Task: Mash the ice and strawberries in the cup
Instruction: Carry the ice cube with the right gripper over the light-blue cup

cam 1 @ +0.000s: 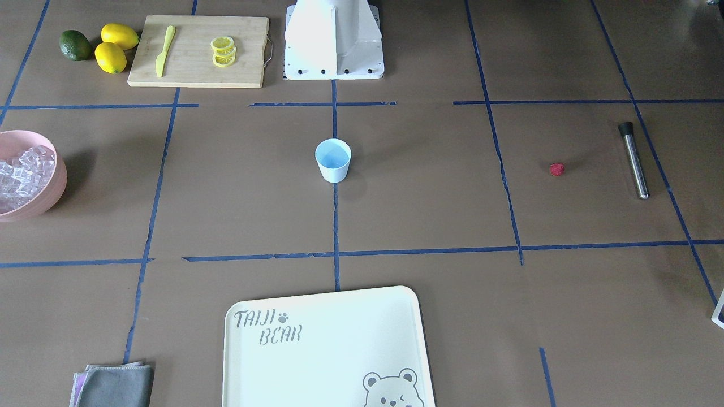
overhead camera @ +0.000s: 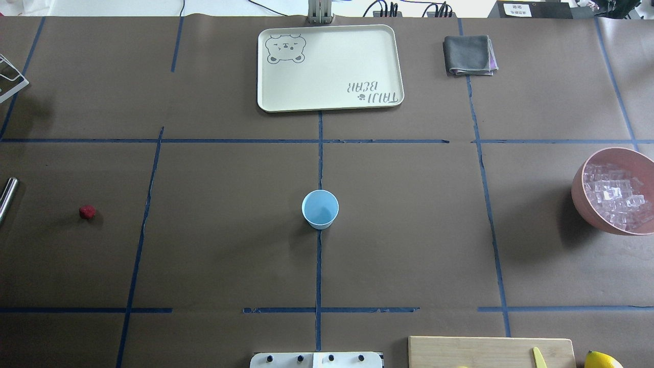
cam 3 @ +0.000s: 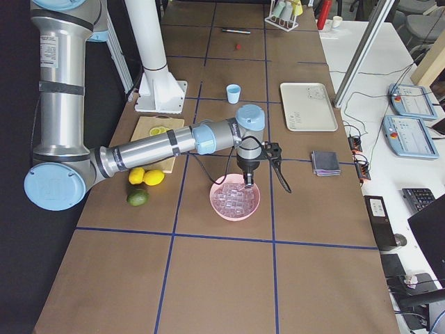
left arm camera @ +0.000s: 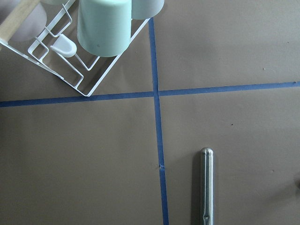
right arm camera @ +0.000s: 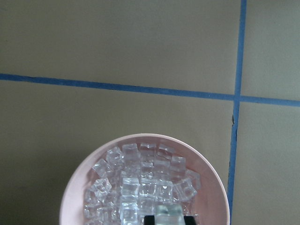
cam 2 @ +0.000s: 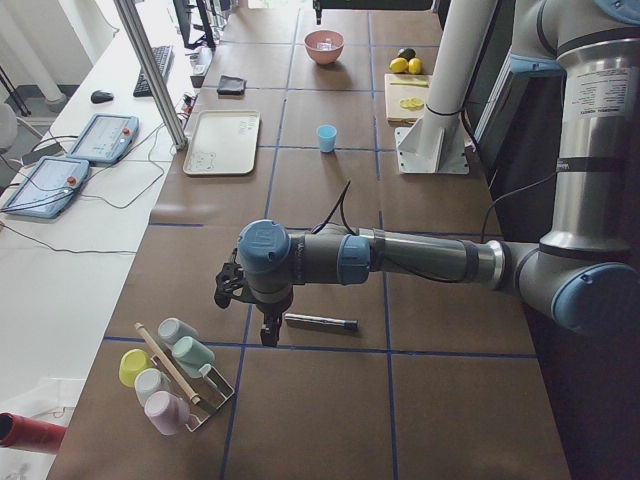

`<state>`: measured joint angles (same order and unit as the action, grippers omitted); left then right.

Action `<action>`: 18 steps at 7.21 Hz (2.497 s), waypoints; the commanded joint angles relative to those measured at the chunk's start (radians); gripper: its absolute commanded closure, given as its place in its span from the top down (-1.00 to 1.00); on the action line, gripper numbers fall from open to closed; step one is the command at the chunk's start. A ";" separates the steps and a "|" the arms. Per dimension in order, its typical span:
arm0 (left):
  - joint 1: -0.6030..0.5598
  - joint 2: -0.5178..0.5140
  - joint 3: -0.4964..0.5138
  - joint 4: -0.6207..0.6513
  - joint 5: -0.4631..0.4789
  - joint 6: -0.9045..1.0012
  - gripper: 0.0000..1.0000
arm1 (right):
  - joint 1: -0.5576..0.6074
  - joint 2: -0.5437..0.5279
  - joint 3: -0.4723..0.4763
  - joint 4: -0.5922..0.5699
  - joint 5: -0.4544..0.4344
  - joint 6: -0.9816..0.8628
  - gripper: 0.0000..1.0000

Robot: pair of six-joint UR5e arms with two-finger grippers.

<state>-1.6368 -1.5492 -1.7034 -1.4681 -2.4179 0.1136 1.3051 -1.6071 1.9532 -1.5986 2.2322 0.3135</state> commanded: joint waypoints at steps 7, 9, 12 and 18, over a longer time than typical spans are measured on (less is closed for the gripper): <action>0.000 0.001 -0.001 -0.003 -0.001 0.000 1.00 | -0.708 0.766 -0.142 -0.165 -0.271 0.885 -1.00; 0.000 -0.003 -0.001 -0.001 -0.001 -0.002 1.00 | -0.794 0.847 -0.236 -0.165 -0.330 0.950 -1.00; 0.000 -0.003 -0.010 0.000 -0.001 -0.003 1.00 | -0.834 0.891 -0.316 -0.164 -0.365 0.958 -0.99; 0.000 -0.003 -0.010 0.000 -0.001 -0.003 1.00 | -0.845 0.891 -0.324 -0.161 -0.370 0.958 0.96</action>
<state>-1.6368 -1.5524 -1.7134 -1.4680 -2.4191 0.1106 0.4592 -0.7167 1.6294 -1.7608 1.8644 1.2717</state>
